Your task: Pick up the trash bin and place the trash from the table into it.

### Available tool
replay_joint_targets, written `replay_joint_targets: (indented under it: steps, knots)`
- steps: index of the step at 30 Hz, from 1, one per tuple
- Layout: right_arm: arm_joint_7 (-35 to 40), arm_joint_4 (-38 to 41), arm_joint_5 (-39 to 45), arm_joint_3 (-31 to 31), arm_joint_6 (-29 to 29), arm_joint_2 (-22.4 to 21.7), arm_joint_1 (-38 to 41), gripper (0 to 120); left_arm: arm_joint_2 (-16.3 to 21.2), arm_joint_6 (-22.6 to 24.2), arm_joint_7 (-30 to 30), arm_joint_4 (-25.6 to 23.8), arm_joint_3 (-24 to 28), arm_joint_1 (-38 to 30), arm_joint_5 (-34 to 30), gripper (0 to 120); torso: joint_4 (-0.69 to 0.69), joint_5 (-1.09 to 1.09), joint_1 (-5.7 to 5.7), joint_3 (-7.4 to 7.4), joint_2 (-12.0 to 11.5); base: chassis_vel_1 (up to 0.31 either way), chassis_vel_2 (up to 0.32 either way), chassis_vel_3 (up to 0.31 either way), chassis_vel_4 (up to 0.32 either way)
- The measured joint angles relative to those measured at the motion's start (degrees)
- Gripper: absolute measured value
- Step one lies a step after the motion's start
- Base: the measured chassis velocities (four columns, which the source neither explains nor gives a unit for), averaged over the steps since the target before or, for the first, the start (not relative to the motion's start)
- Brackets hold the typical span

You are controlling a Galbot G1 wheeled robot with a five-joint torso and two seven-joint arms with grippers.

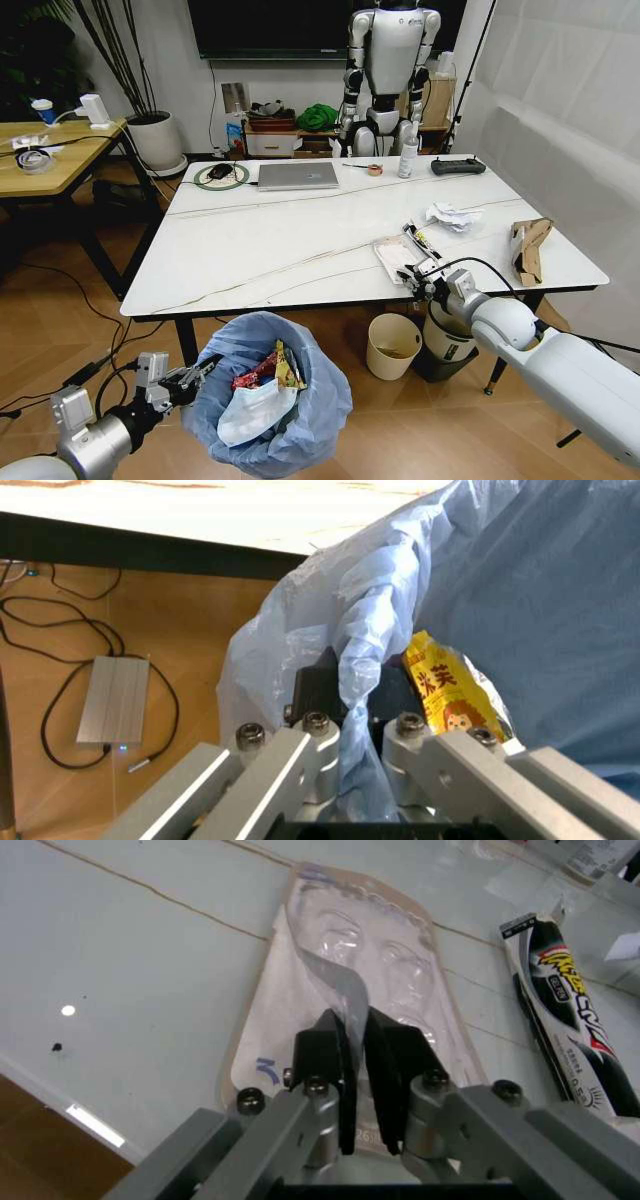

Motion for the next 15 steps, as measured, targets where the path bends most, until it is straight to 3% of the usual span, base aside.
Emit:
replay_joint_targets:
  steps: [2, 15]
  knots:
    - [-0.3, -0.1, -0.1, -0.1, 0.3, 0.1, 0.2, 0, -0.1, 0.0, 0.0, 0.0, 0.1, 0.0, 0.0, 0, 0.00, 0.00, 0.00, 0.00, 0.0, 0.000, 0.000, 0.000, 0.000]
    - [-3.3, 1.2, 0.0, 3.2, 4.0, 0.3, -1.3, 0, -0.2, 0.1, 0.0, -0.5, 0.2, 0.6, 0.0, 0, 0.00, -0.01, 0.00, 0.00, 0.0, 0.000, 0.000, 0.000, 0.000]
